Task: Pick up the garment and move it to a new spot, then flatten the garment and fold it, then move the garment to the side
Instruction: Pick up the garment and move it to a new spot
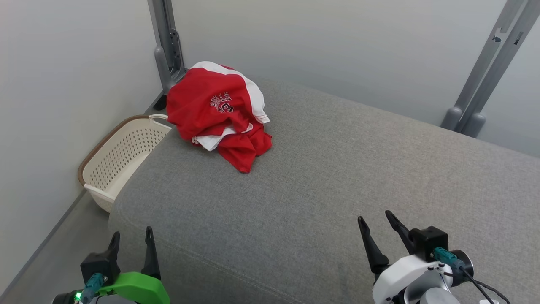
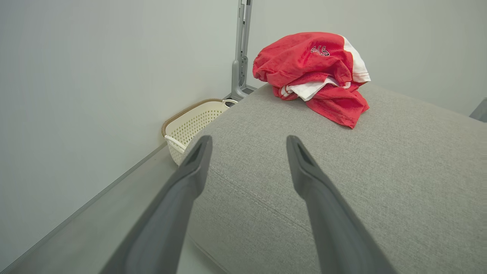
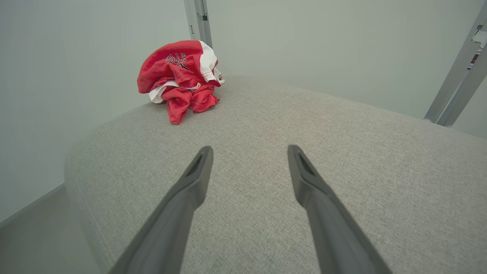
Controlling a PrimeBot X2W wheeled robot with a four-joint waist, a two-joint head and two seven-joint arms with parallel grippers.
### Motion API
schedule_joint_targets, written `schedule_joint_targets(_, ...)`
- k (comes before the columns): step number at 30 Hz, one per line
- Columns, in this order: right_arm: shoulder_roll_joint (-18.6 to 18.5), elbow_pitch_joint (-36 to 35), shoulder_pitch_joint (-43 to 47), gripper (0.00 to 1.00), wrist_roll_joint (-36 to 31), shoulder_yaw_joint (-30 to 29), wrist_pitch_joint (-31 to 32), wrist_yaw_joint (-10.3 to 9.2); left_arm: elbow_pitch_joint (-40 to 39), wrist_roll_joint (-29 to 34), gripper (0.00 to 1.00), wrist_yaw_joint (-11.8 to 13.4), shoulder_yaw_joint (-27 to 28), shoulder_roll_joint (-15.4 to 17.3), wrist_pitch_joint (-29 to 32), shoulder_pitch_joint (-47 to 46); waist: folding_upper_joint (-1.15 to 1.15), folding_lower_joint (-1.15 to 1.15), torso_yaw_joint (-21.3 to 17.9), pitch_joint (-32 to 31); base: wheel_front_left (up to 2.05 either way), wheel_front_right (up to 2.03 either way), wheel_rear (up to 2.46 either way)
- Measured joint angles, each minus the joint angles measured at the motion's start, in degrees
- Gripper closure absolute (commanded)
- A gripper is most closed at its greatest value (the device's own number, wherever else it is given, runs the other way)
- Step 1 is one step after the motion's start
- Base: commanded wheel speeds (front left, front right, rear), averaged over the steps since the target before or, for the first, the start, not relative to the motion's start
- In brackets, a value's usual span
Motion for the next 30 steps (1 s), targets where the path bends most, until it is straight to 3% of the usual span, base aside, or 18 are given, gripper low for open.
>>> schedule_joint_targets(11,0.00,-0.64,-0.11,0.00,-0.60,0.29,-0.16,0.00,3.89,-1.77,0.00,-0.80,-0.74,-0.24,4.43,-5.03,0.00,0.00,-0.45,1.52,0.00,0.00,0.00)
schedule_joint_targets(16,0.00,-3.58,-1.70,0.00,-3.07,0.12,1.03,0.00,8.45,-3.78,0.00,-0.90,0.35,-0.45,6.83,-14.24,0.00,0.00,-1.40,3.84,0.00,0.00,0.00)
schedule_joint_targets(20,0.03,-7.15,-3.55,0.00,-6.01,0.35,3.46,0.00,13.59,-5.34,0.00,-2.86,0.93,-0.34,9.28,-23.62,0.00,0.00,-2.47,7.19,0.00,0.00,0.00)
schedule_joint_targets(24,0.01,-12.92,-5.02,0.00,-9.98,0.38,7.21,0.00,20.17,-7.03,0.00,-5.42,1.38,2.00,14.17,-36.58,0.00,0.00,-4.96,13.31,0.00,0.00,0.00)
schedule_joint_targets(30,-0.18,-17.79,-4.76,0.00,-11.88,0.78,9.78,0.01,25.38,-6.88,0.00,-6.91,0.63,5.35,19.27,-44.82,0.00,0.00,-8.29,19.07,0.00,0.00,0.00)
